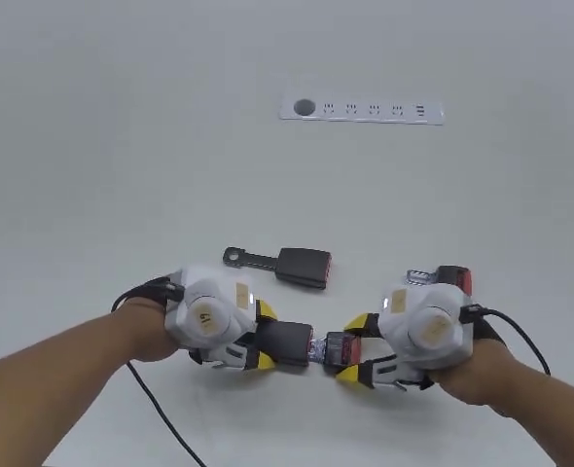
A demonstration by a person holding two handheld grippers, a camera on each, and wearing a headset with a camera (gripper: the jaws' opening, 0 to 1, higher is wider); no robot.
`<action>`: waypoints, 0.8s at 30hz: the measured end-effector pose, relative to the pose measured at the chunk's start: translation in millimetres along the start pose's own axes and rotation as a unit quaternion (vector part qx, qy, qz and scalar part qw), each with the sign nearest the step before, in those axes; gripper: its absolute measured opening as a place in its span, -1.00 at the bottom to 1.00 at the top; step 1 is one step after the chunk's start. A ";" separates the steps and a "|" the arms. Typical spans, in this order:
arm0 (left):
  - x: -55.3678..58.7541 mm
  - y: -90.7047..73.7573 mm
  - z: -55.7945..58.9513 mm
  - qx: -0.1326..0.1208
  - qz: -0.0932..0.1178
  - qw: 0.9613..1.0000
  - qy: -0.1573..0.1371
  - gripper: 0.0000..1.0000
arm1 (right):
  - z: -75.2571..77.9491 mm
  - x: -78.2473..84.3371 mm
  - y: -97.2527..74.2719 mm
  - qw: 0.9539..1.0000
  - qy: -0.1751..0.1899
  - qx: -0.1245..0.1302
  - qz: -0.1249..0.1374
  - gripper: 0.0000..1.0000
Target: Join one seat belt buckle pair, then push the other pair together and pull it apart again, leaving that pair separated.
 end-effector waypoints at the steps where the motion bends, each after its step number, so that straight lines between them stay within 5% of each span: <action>1: -0.3 0.1 0.0 0.000 0.000 1.000 0.000 -0.31 | -0.3 -0.1 -0.1 1.000 0.000 0.001 -0.001 -0.33; 24: -0.3 -2.4 -1.2 0.005 -0.004 1.000 0.020 -0.32 | 2.6 -10.7 4.8 0.999 0.007 0.008 -0.035 -0.35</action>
Point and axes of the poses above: the centre of the closed fingertips' face, and the gripper's own axes: y roughly forward along the fingers, z roughly to its right, x roughly out of its underside, the point moved 2 cm from there along -y, roughly backward along the fingers, and after that the axes turned 13 degrees about -z, right-handed, at the moved point
